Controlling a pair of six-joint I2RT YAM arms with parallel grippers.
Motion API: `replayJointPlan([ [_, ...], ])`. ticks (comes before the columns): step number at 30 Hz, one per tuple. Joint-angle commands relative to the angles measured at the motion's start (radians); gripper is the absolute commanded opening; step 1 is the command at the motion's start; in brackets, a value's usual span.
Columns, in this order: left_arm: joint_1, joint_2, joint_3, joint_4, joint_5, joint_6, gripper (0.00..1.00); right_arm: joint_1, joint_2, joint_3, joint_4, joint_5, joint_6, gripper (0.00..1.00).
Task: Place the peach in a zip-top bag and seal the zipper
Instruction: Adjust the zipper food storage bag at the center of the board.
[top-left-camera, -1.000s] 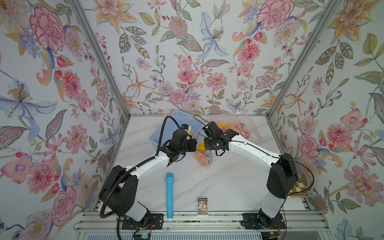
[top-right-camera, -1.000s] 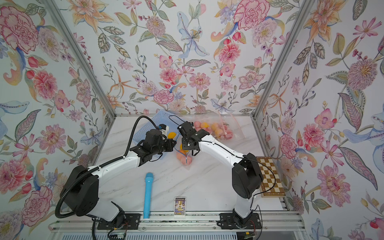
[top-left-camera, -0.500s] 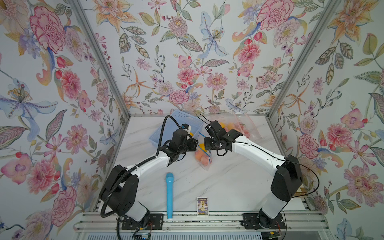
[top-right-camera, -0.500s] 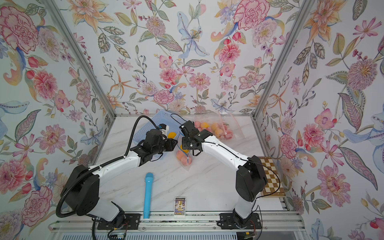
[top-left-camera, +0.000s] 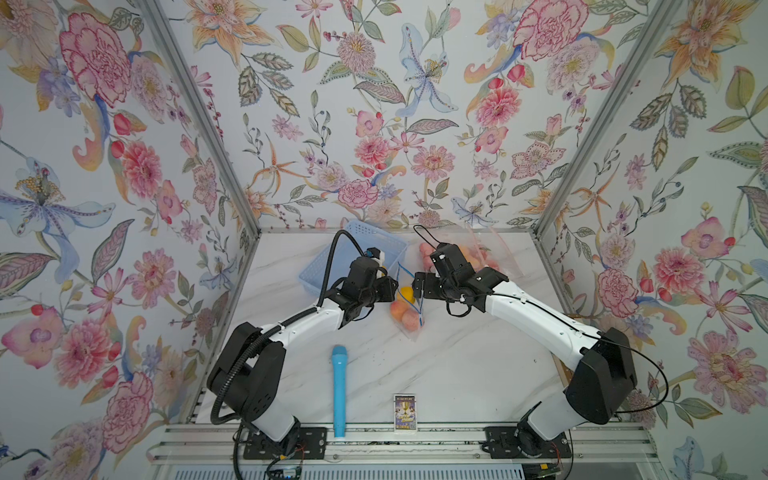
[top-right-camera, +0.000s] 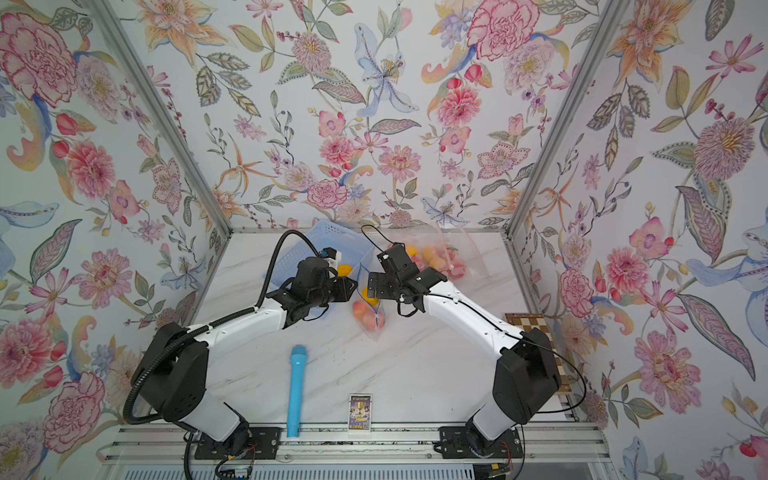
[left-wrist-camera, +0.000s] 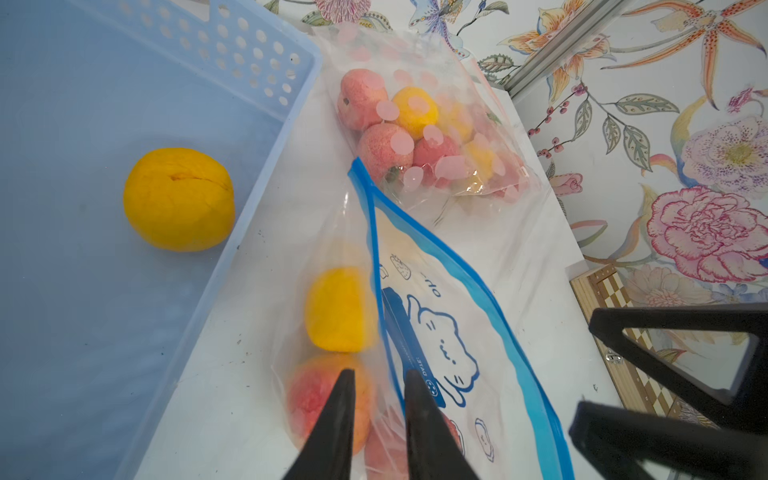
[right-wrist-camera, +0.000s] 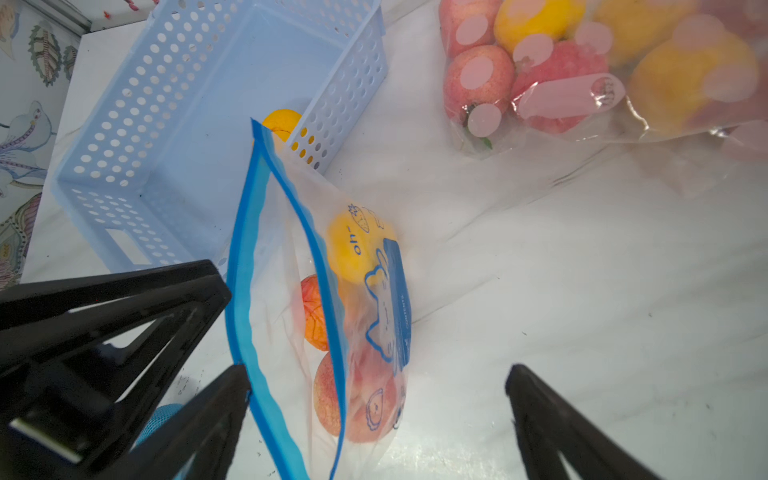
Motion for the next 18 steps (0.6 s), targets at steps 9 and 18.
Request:
replayJointPlan([
  [9, 0.003, -0.067, 0.022, -0.037, -0.063, 0.046, 0.25, -0.026, 0.024, -0.051, 0.106, -0.150, 0.023, 0.58],
  [18, 0.030, -0.083, 0.055, -0.077, -0.165, 0.112, 0.35, -0.026, 0.035, -0.068, 0.140, -0.181, 0.035, 0.56],
])
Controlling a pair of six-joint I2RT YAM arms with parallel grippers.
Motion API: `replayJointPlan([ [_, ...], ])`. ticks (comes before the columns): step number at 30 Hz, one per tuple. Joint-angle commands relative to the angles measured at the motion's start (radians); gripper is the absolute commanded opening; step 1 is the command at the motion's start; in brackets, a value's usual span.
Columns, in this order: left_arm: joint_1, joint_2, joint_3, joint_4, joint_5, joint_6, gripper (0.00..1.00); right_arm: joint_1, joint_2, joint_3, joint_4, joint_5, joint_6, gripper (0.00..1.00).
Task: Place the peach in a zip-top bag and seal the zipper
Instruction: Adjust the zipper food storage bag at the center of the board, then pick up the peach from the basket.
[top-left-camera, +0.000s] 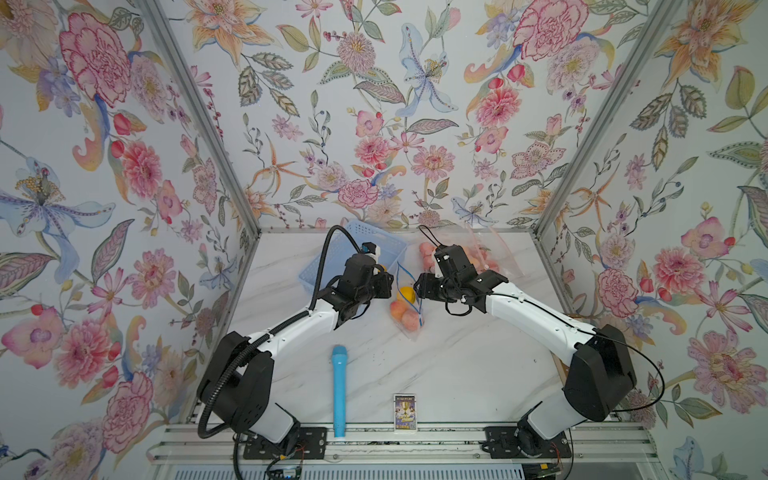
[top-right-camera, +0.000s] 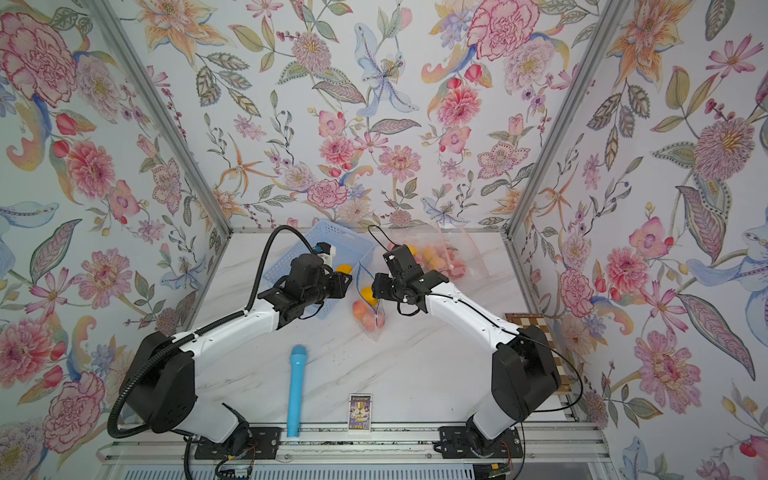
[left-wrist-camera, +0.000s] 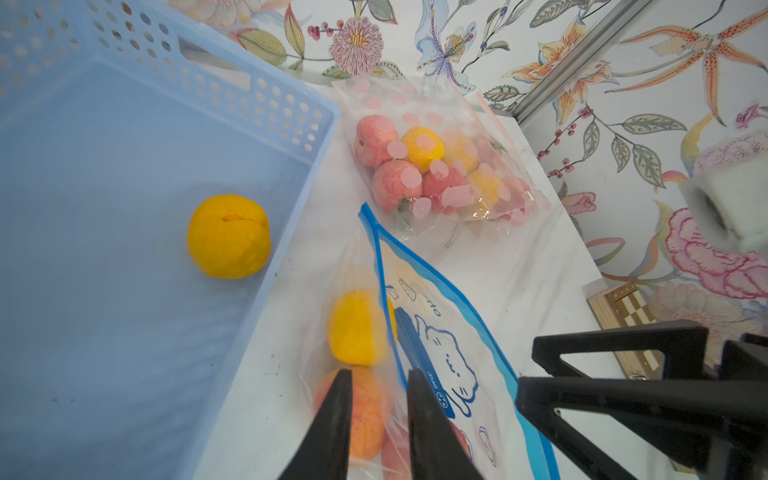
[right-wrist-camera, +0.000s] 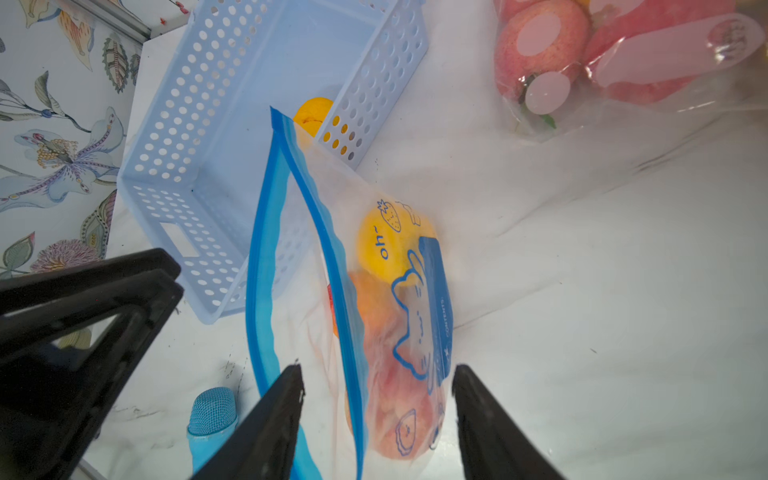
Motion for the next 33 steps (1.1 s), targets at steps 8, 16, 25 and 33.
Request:
replayJointPlan([
  [8, 0.119, 0.195, 0.203, -0.131, -0.125, 0.160, 0.61, 0.002, 0.052, -0.015, 0.021, -0.029, 0.014, 0.41],
  [16, 0.161, 0.456, 0.441, -0.238, -0.073, 0.213, 0.73, 0.003, 0.058, -0.021, 0.026, -0.032, 0.015, 0.31],
  [25, 0.178, 0.588, 0.558, -0.302, -0.022, 0.225, 0.80, 0.004, 0.053, -0.020, 0.033, -0.039, 0.011, 0.27],
  [33, 0.196, 0.629, 0.553, -0.309, -0.008, 0.224, 0.76, 0.004, 0.053, -0.018, 0.036, -0.047, 0.013, 0.27],
])
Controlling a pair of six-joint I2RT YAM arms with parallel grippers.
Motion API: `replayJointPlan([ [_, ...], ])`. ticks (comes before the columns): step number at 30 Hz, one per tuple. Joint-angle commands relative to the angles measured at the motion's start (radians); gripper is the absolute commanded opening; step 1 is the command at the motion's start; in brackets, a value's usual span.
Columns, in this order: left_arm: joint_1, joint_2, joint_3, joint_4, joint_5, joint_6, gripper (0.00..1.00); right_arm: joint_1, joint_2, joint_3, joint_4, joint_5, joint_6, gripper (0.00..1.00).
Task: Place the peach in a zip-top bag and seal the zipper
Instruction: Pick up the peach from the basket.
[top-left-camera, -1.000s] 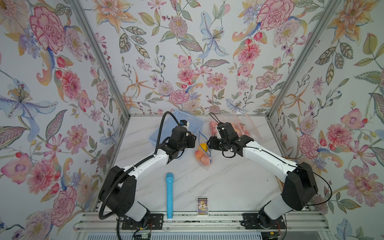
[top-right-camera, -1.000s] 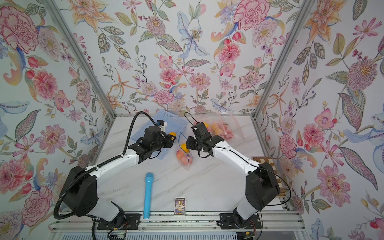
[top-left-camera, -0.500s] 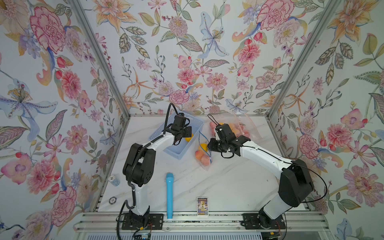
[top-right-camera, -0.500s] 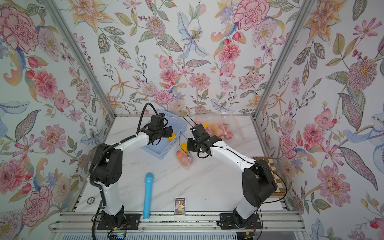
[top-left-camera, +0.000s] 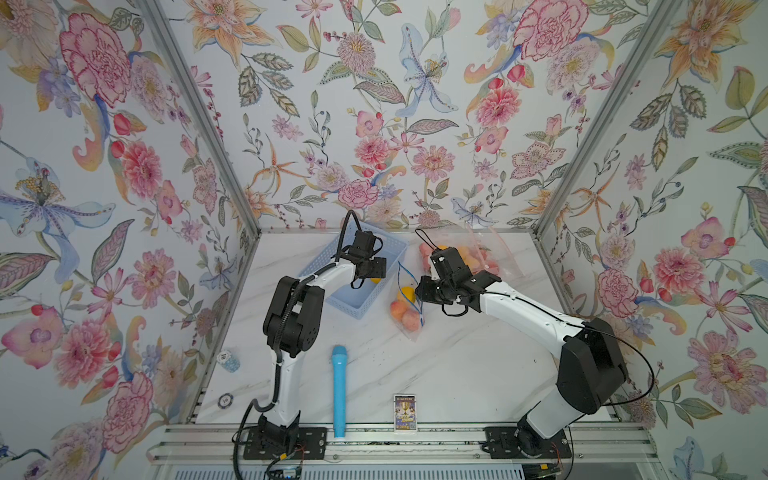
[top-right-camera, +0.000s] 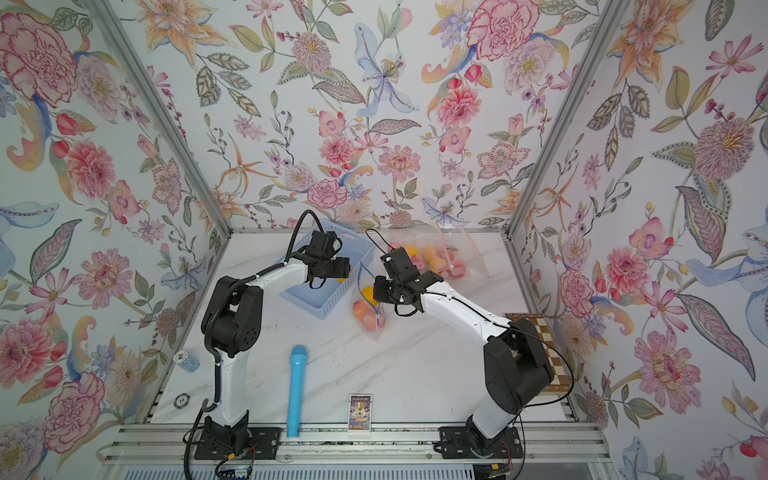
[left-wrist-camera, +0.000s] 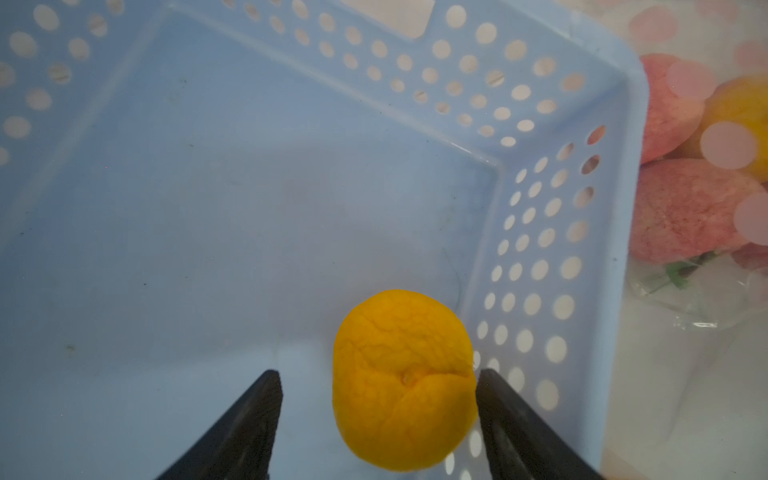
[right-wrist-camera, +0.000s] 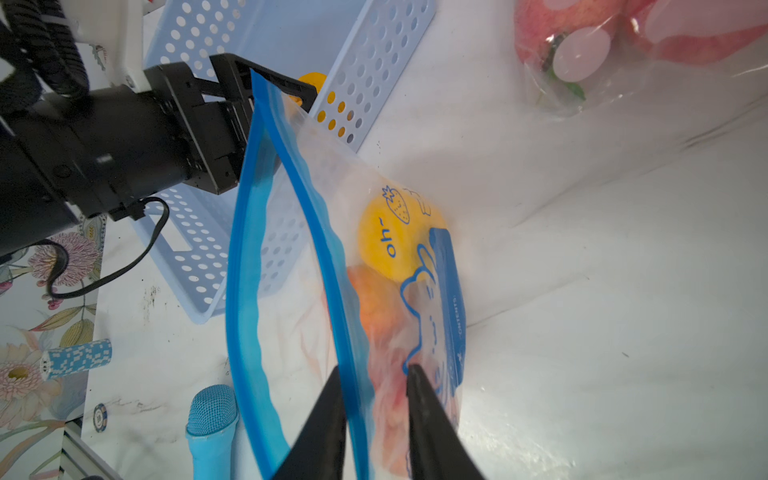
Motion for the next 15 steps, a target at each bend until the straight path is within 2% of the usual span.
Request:
replayJointPlan([
  [1, 0.011, 0.026, 0.011, -0.025, 0.018, 0.020, 0.76, 0.005, 0.007, -0.011, 0.018, -0.013, -0.001, 0.27],
  [8, 0.025, 0.031, -0.007, 0.000, 0.031, 0.003, 0.59, 0.009, 0.007, -0.007, 0.018, -0.013, -0.001, 0.27],
  [15, 0.035, 0.037, -0.017, 0.008, 0.034, -0.003, 0.59, 0.010, 0.005, -0.005, 0.018, -0.013, -0.002, 0.27],
])
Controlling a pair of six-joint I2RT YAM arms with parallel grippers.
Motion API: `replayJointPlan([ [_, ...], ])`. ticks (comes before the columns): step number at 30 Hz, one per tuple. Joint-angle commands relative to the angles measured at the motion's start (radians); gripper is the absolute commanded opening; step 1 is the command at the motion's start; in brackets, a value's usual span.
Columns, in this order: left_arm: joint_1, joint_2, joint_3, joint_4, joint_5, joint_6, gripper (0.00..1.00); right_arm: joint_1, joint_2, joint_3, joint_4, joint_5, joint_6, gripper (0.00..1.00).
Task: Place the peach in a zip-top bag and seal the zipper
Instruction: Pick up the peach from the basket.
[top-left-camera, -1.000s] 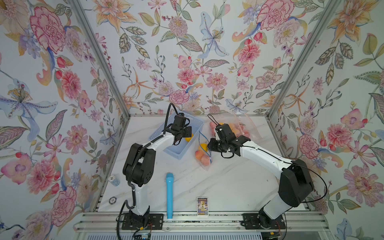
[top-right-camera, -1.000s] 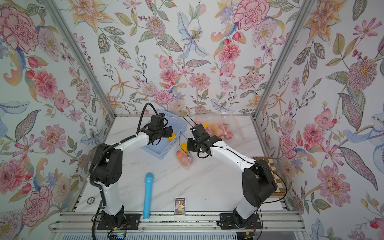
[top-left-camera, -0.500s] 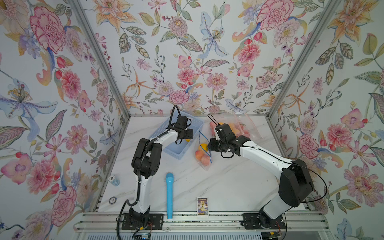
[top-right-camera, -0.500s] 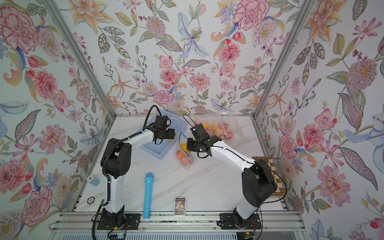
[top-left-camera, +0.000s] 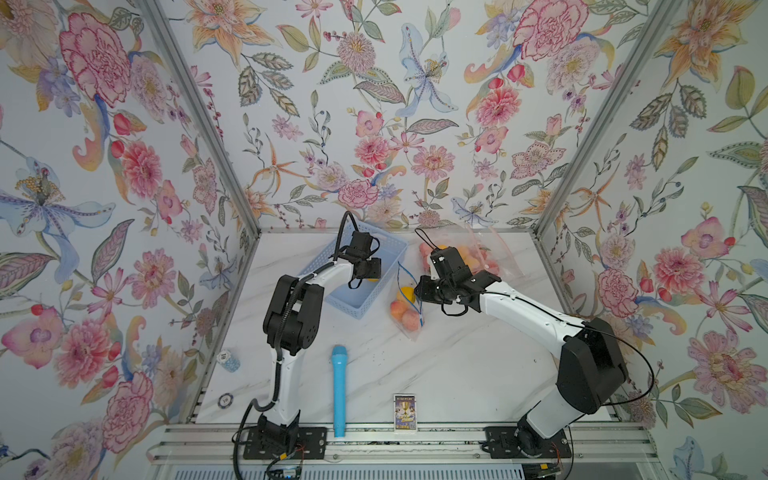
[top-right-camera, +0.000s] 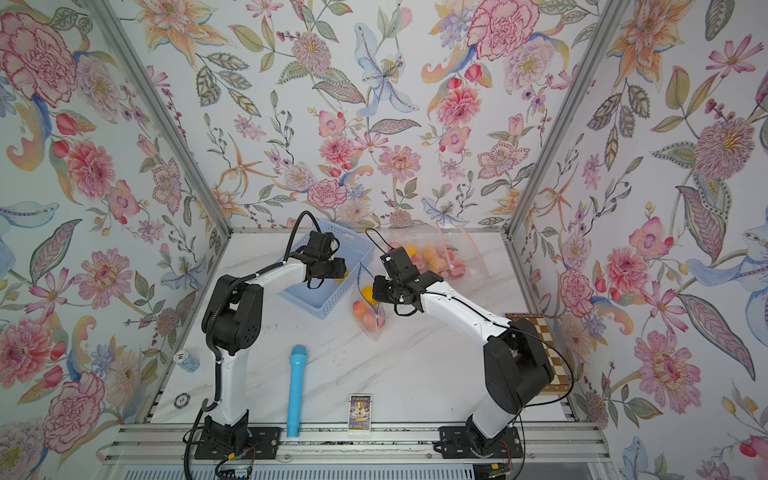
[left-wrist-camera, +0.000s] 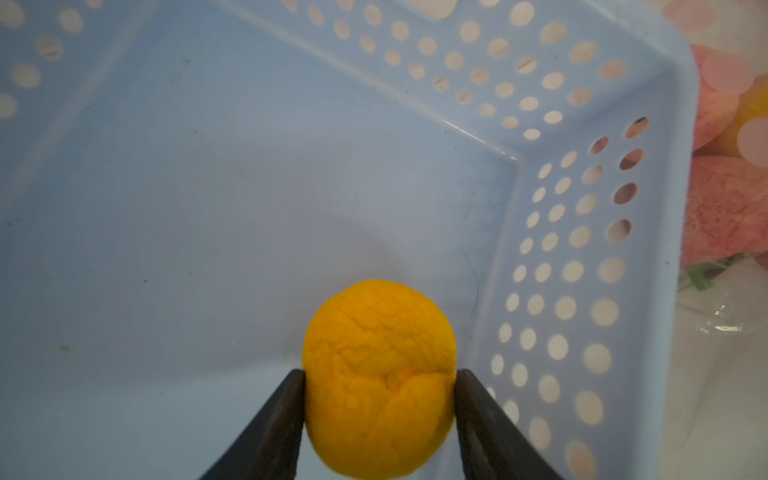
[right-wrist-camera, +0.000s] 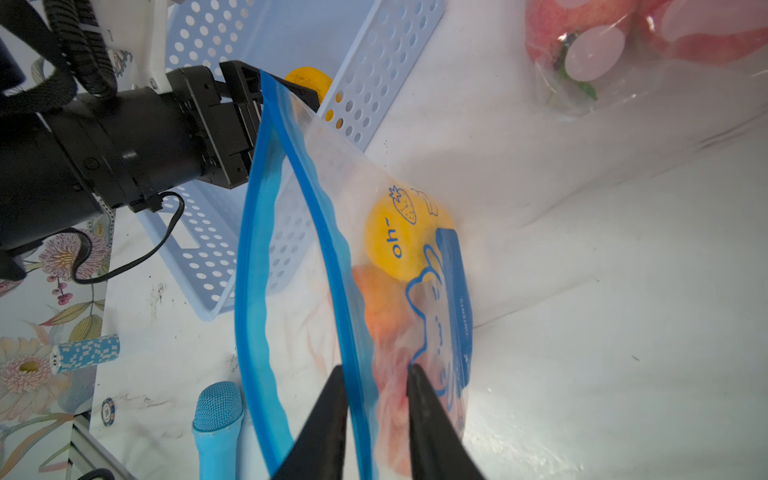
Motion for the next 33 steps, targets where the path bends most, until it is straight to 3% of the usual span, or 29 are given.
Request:
replayJointPlan([
  [1, 0.014, 0.026, -0.016, 0.000, 0.011, -0.002, 0.59, 0.008, 0.006, -0.004, 0.010, -0.002, -0.002, 0.27],
  [8, 0.020, 0.004, -0.032, 0.012, 0.014, -0.006, 0.54, 0.008, 0.006, 0.004, 0.009, -0.005, -0.002, 0.27],
  [12, 0.020, -0.062, -0.074, 0.052, 0.011, -0.014, 0.48, 0.006, 0.006, 0.006, 0.009, -0.008, -0.005, 0.23],
  [22, 0.022, -0.233, -0.190, 0.131, 0.014, -0.044, 0.46, 0.007, -0.001, 0.002, 0.024, -0.021, -0.009, 0.14],
  [33, 0.003, -0.513, -0.361, 0.285, 0.171, -0.156, 0.45, 0.008, -0.003, -0.006, 0.040, -0.031, -0.009, 0.10],
])
